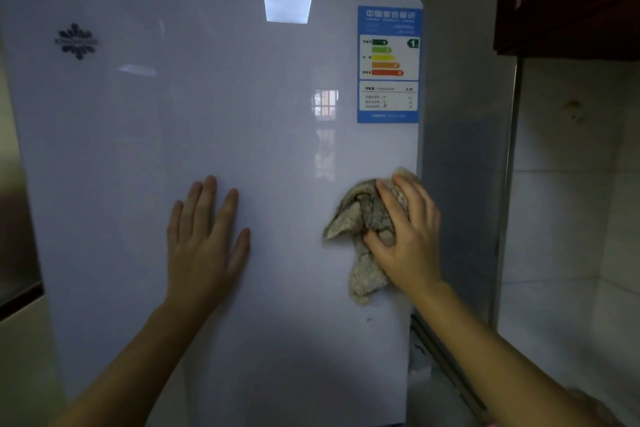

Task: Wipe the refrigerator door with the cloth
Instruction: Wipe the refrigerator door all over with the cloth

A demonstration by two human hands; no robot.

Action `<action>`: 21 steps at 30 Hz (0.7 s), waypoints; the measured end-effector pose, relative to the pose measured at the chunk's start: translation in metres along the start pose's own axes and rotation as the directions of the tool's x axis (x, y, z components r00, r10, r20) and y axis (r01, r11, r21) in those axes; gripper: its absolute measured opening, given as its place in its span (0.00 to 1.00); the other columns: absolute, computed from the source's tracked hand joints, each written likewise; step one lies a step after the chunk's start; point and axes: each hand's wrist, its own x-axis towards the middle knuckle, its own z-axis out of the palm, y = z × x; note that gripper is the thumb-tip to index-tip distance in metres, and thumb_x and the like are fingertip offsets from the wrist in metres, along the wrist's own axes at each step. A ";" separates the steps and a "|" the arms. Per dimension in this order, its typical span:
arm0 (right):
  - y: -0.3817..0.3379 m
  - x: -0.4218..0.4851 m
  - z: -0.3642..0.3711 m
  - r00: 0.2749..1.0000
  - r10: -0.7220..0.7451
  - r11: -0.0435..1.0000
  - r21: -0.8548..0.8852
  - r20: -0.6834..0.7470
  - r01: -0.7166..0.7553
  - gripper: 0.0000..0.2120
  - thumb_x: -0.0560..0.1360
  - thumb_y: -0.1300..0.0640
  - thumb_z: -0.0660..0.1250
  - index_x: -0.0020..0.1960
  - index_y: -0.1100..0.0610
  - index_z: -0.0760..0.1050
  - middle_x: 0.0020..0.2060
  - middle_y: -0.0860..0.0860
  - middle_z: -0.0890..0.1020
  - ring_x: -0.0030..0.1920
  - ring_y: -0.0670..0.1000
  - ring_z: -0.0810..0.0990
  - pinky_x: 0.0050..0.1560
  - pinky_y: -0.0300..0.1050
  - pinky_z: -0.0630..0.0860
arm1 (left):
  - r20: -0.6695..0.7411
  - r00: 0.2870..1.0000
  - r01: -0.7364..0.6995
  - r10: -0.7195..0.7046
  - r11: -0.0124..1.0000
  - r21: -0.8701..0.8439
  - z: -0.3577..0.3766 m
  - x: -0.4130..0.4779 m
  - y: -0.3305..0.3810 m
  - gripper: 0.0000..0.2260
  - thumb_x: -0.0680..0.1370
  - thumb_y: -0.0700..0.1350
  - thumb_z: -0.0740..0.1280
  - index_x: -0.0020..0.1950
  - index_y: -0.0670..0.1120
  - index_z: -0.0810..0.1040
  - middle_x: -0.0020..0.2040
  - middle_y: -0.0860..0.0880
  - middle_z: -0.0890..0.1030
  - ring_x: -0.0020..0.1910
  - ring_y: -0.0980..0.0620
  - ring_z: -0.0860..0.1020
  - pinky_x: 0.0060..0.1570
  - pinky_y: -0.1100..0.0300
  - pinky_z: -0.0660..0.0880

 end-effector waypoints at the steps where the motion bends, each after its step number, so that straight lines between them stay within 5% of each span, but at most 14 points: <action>1: -0.002 -0.014 0.002 1.000 0.004 1.000 0.007 0.012 -0.004 0.36 0.71 0.48 0.71 0.78 0.54 0.70 0.76 0.56 0.69 0.78 0.60 0.65 0.76 0.61 0.64 | 0.006 1.000 0.003 -0.003 1.000 -0.002 0.000 -0.001 0.001 0.27 0.82 0.54 0.58 0.79 0.44 0.65 0.82 0.40 0.59 0.81 0.40 0.57 0.79 0.43 0.52; 9: 0.001 -0.136 0.008 0.981 -0.101 0.995 0.032 0.168 0.097 0.31 0.75 0.47 0.68 0.77 0.52 0.70 0.77 0.53 0.69 0.76 0.58 0.66 0.74 0.64 0.65 | 0.001 1.000 0.003 -0.003 1.000 -0.027 0.002 -0.002 0.002 0.28 0.82 0.52 0.60 0.80 0.44 0.63 0.82 0.40 0.59 0.82 0.40 0.56 0.80 0.41 0.53; 13: 0.002 -0.115 0.004 0.985 -0.109 0.993 0.047 0.133 0.104 0.27 0.77 0.49 0.67 0.74 0.54 0.74 0.74 0.55 0.71 0.75 0.59 0.68 0.73 0.61 0.65 | 0.003 1.000 0.009 -0.009 1.000 -0.024 0.001 -0.001 0.001 0.28 0.82 0.52 0.61 0.80 0.43 0.64 0.81 0.39 0.59 0.81 0.40 0.57 0.79 0.41 0.53; 21: -0.008 -0.082 0.002 0.996 0.004 0.999 0.038 0.086 -0.007 0.33 0.70 0.52 0.69 0.76 0.55 0.73 0.75 0.57 0.71 0.77 0.60 0.66 0.75 0.62 0.64 | 0.062 0.997 0.035 -0.036 0.999 0.021 -0.013 -0.009 0.001 0.27 0.82 0.53 0.61 0.79 0.44 0.66 0.81 0.39 0.60 0.80 0.39 0.59 0.76 0.43 0.58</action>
